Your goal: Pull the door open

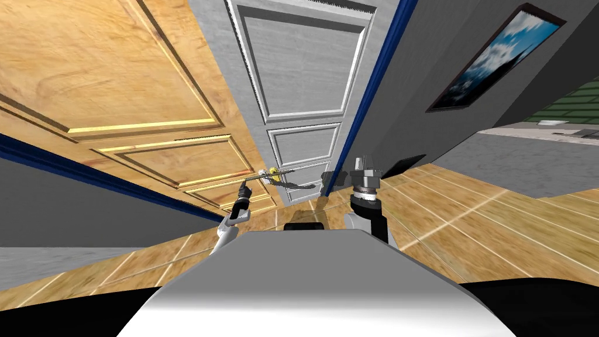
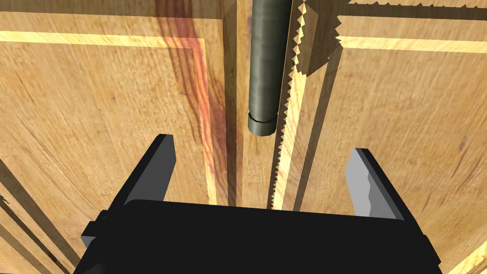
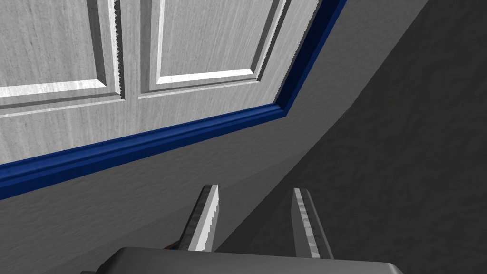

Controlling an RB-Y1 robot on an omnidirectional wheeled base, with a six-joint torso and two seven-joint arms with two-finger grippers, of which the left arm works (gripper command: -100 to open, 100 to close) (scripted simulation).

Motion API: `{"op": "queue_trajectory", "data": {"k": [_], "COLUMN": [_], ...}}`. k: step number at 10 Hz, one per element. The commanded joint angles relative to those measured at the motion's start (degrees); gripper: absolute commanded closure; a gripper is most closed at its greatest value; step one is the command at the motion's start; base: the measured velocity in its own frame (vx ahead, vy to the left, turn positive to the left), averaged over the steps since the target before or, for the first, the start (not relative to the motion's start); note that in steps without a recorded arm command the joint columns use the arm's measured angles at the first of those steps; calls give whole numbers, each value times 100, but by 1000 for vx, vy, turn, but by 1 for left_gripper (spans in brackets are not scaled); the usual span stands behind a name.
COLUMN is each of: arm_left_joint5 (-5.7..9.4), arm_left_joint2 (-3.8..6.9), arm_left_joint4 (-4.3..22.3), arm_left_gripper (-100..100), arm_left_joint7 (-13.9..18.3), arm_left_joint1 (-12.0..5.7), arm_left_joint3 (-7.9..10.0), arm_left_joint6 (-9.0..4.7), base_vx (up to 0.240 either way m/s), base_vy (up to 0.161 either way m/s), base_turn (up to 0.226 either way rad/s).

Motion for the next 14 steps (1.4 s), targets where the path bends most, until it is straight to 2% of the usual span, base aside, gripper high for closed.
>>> {"op": "queue_trajectory", "data": {"k": [1, 3, 4, 5, 10, 11, 14], "arm_left_joint5": [35, 49, 47, 47, 47, 55, 56], "arm_left_joint2": [91, 86, 91, 91, 91, 166, 253], "arm_left_joint4": [168, 212, 180, 180, 180, 168, 126], "arm_left_gripper": [-100, -100, -100, 100, 100, 100, 100], "arm_left_joint7": [47, 83, 72, 72, 72, 143, 244], "arm_left_joint1": [-40, -115, -84, -84, -84, -16, 53], "arm_left_joint3": [55, 7, 28, 28, 28, -9, -108], "arm_left_joint6": [-81, -135, -102, -102, -102, -124, -169], "base_vx": [191, 211, 86, -9, -16, -120, -164], "base_vy": [69, 39, 9, 1, -2, 19, 22], "base_turn": [-71, -143, -30, 27, -2, -80, -92]}}
